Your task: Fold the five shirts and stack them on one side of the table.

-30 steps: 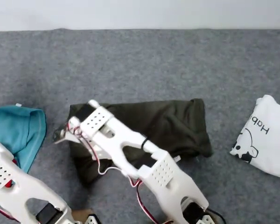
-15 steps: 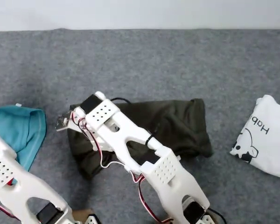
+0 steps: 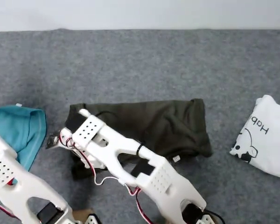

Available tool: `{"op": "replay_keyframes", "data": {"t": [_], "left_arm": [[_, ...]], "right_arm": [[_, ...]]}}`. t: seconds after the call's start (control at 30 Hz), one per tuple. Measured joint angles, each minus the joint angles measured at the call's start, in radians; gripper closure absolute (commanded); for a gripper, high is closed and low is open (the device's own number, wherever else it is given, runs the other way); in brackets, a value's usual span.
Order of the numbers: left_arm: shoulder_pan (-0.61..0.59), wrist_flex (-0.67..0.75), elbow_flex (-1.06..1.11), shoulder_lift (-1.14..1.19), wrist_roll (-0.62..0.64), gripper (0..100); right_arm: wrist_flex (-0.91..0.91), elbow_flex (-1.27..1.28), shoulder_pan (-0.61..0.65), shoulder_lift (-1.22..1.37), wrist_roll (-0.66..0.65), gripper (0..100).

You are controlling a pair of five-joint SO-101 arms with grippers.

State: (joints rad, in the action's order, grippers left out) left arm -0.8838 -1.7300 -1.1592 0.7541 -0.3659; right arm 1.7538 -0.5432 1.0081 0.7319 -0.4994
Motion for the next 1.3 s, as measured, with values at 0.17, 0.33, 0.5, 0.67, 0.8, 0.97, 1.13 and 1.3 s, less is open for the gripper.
{"op": "replay_keyframes", "data": {"t": [0.17, 0.33, 0.5, 0.67, 0.8, 0.97, 1.13, 1.3], "left_arm": [[-0.005, 0.000, 0.000, 0.000, 0.000, 99], [-0.005, 0.000, 0.000, 0.000, 0.000, 99], [-0.005, 0.000, 0.000, 0.000, 0.000, 99], [-0.006, 0.000, 0.000, 0.000, 0.000, 99], [-0.006, 0.000, 0.000, 0.000, 0.000, 99], [-0.006, 0.000, 0.000, 0.000, 0.000, 99], [-0.006, 0.000, 0.000, 0.000, 0.000, 99], [-0.006, 0.000, 0.000, 0.000, 0.000, 99]], "right_arm": [[0.000, 0.055, 0.000, -0.124, 0.017, 78.9], [0.000, 0.063, 0.020, -0.157, 0.017, 79.0], [-0.009, 0.064, 0.087, -0.118, 0.017, 79.0], [-0.029, 0.064, 0.106, -0.049, 0.002, 79.0], [-0.075, 0.064, 0.106, -0.002, -0.011, 79.0], [-0.104, 0.061, 0.084, 0.034, -0.068, 93.9], [-0.115, 0.060, 0.060, 0.041, -0.103, 99.1], [-0.115, 0.060, 0.060, 0.043, -0.109, 98.7]]}}
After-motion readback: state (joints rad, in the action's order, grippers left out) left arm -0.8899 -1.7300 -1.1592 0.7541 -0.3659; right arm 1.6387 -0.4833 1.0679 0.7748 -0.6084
